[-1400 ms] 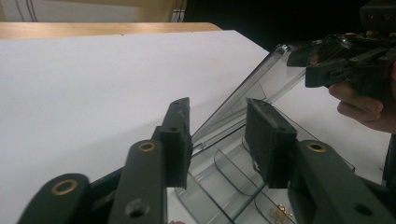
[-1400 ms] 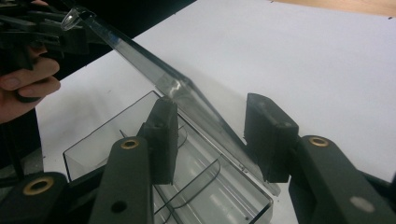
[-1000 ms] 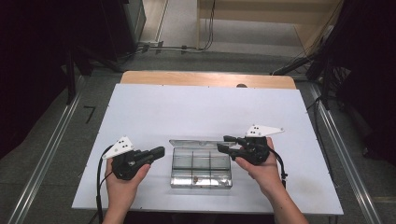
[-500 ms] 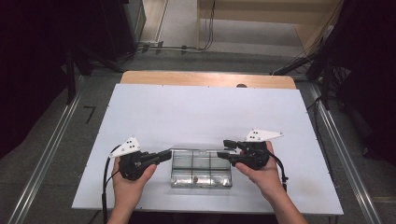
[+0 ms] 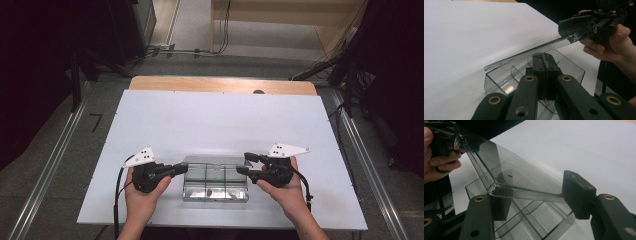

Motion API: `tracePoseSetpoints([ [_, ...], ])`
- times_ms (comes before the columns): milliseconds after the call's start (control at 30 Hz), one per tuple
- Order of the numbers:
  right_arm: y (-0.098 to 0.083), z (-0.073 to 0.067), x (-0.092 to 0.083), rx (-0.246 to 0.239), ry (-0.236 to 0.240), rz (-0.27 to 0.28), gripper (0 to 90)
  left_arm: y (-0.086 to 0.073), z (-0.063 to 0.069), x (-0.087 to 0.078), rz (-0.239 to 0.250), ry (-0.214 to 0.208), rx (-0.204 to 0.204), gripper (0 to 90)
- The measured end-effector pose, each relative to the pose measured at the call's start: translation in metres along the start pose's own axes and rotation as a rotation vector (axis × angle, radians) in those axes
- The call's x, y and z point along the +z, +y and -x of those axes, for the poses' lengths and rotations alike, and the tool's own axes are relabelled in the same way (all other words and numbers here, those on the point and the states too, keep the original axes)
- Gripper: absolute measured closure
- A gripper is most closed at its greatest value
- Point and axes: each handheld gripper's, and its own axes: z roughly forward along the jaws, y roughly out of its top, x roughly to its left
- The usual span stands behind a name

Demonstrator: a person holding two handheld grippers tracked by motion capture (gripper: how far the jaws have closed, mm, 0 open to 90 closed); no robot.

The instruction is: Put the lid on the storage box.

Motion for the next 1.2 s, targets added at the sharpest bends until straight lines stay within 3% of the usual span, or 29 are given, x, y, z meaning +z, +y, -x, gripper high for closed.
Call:
tracePoseSetpoints([
  [100,-0.004,-0.002,-0.005,-0.008,-0.030,0.003,38.7,-0.002,-0.001,0.001,0.001,-0.001,-0.005,90.0],
  [300,-0.017,0.000,-0.012,0.010,-0.041,-0.009,41.6,-0.004,-0.001,-0.001,0.011,-0.006,-0.007,90.0],
  [567,-0.025,-0.002,-0.011,0.040,-0.052,-0.038,58.8,-0.008,0.002,-0.004,0.006,0.000,-0.008,90.0],
  [633,-0.025,-0.002,-0.011,0.045,-0.073,-0.044,66.3,-0.010,0.003,-0.005,0.009,0.002,-0.015,90.0],
  [667,-0.026,0.000,-0.011,0.054,-0.058,-0.048,73.9,-0.011,0.003,-0.006,0.011,0.002,-0.018,90.0],
  [733,-0.027,0.003,-0.012,0.088,0.008,-0.041,75.0,-0.012,0.004,-0.008,0.009,0.006,-0.017,90.0],
  [833,-0.031,-0.001,-0.011,0.069,-0.016,-0.055,78.1,-0.014,0.006,-0.009,0.008,0.004,-0.018,90.0],
  [1000,-0.032,-0.007,-0.012,0.040,-0.015,-0.042,86.5,-0.019,0.007,-0.012,-0.001,0.008,-0.022,90.0],
  [1200,-0.033,-0.011,-0.011,0.026,-0.004,-0.048,87.6,-0.025,0.008,-0.018,-0.010,0.013,-0.028,90.0],
])
